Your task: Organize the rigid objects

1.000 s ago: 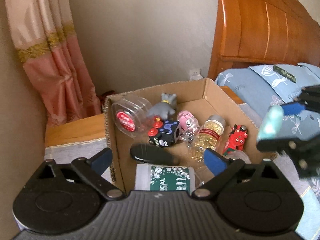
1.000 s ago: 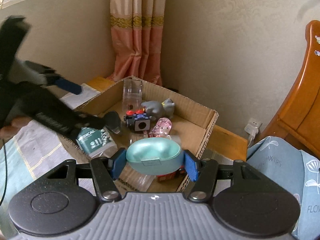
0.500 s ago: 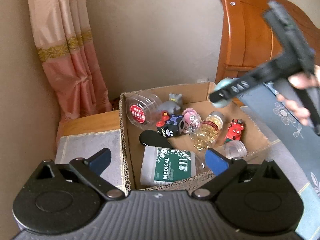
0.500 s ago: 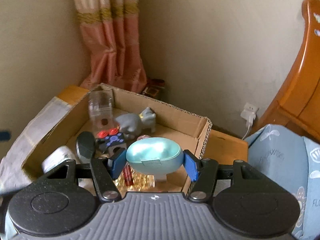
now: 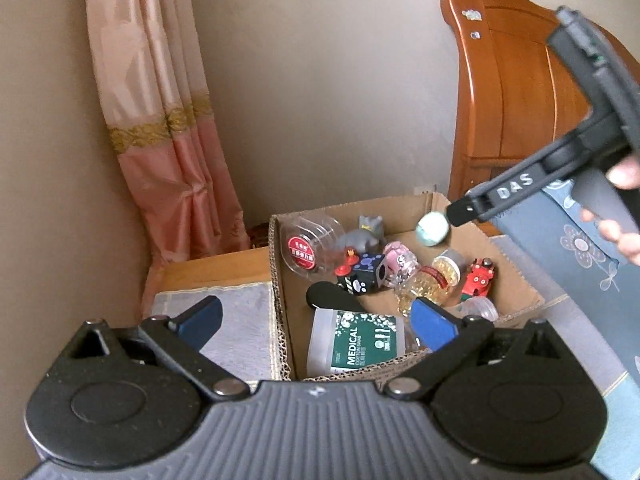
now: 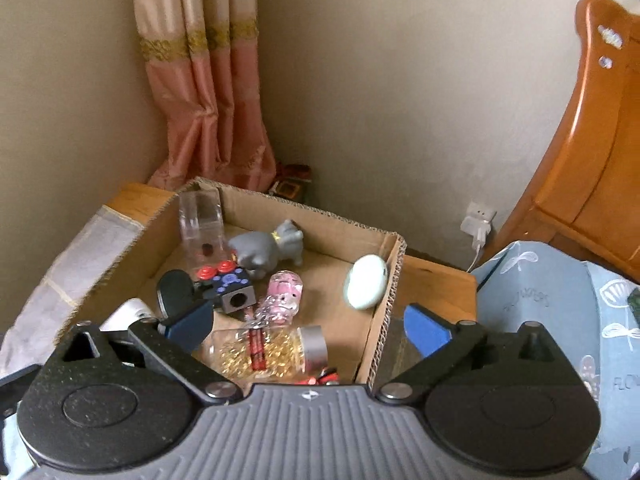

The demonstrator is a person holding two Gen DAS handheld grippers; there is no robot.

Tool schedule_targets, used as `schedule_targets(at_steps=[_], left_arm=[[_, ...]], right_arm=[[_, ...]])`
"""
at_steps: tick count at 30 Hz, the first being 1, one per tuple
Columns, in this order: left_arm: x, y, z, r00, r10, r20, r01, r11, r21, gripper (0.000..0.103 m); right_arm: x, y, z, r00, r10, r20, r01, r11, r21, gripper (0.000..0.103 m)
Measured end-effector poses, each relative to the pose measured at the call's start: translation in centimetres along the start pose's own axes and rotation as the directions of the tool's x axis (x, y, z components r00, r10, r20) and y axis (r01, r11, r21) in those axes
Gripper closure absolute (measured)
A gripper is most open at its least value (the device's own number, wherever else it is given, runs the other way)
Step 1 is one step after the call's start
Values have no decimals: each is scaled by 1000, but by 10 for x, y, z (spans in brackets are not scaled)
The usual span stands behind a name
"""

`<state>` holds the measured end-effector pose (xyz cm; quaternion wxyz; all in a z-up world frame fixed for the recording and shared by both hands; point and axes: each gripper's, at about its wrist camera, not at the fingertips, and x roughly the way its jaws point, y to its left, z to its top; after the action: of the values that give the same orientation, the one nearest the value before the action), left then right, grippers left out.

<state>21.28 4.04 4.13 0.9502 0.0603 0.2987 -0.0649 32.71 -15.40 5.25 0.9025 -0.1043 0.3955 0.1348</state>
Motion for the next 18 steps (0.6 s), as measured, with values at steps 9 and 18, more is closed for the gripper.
schedule_targets(at_steps=[9,18], left_arm=[[-26,-9,-5,998,67,-3,-67,997,-38,2],[-23,-24,-58,979,112,-169,-123,991,-56,2]], right_arm=[[-68,35,-50,994,-43,102,42,999,4,0],[-67,57,-139,993,-115,20,108,968,227,0]])
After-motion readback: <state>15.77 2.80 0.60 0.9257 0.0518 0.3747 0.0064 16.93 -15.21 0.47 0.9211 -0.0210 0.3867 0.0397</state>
